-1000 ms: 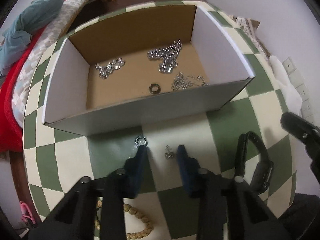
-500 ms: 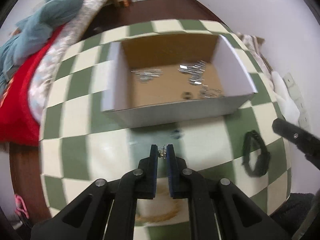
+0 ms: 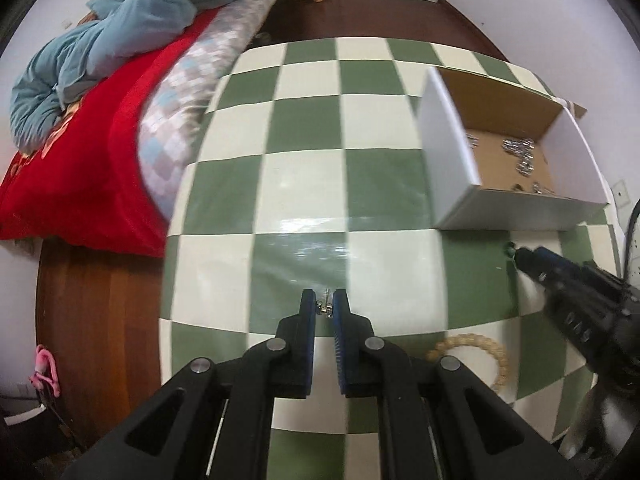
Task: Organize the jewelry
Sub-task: 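Carry the charm and black ring toward the white box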
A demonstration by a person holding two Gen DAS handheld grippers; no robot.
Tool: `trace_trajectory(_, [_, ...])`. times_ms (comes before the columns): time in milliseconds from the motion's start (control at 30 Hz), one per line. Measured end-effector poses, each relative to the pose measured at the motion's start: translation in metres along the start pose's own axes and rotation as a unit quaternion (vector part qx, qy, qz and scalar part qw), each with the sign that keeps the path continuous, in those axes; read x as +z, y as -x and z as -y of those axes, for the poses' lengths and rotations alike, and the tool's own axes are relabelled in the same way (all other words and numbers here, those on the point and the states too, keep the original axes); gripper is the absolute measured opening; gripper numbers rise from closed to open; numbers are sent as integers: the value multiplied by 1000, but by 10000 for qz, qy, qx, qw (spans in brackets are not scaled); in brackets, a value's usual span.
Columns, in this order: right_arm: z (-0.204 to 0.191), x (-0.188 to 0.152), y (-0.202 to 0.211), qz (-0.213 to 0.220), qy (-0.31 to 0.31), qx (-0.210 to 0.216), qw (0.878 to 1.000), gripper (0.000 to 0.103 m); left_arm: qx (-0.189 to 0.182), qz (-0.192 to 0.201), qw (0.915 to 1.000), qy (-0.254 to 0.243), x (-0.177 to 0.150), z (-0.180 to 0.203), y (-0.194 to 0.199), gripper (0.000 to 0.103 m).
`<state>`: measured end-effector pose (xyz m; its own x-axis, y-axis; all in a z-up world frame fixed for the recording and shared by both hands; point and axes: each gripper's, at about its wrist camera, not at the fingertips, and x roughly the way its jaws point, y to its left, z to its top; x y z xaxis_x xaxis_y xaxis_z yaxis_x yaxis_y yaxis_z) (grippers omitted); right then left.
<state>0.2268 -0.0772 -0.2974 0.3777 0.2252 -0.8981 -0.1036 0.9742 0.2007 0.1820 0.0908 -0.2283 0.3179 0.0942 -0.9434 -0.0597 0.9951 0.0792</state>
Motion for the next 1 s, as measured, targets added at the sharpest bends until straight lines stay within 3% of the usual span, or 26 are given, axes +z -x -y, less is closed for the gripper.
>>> trace_trajectory(33, [-5, -1, -4, -14, 88, -120, 9999, 31, -7, -6, 10000, 38, 0, -3, -1, 6])
trace_trajectory(200, [-25, -6, -17, 52, 506, -558, 9971, 39, 7, -62, 9998, 171, -2, -13, -7, 6])
trace_trajectory(467, [-32, 4, -26, 118, 554, -840, 9949, 38, -17, -115, 9997, 199, -4, -15, -11, 6])
trace_trajectory(500, [-31, 6, -27, 124, 540, -841, 9949, 37, -26, -114, 9997, 204, -5, -15, -10, 6])
trace_trajectory(600, [-30, 8, -24, 154, 547, -862, 9947, 16, -31, -90, 9998, 195, -4, -13, -8, 6])
trace_trajectory(633, [-29, 9, -24, 153, 546, -850, 9948, 13, -32, -76, 9998, 194, -3, -13, -7, 6])
trace_trajectory(833, [-20, 2, -12, 262, 441, -761, 9958, 13, -67, 164, 9997, 170, 2, -4, 12, 6])
trace_trajectory(1000, [-3, -7, 25, 521, 241, -628, 9964, 13, -256, 489, 9985, 47, 9, 18, 39, 6])
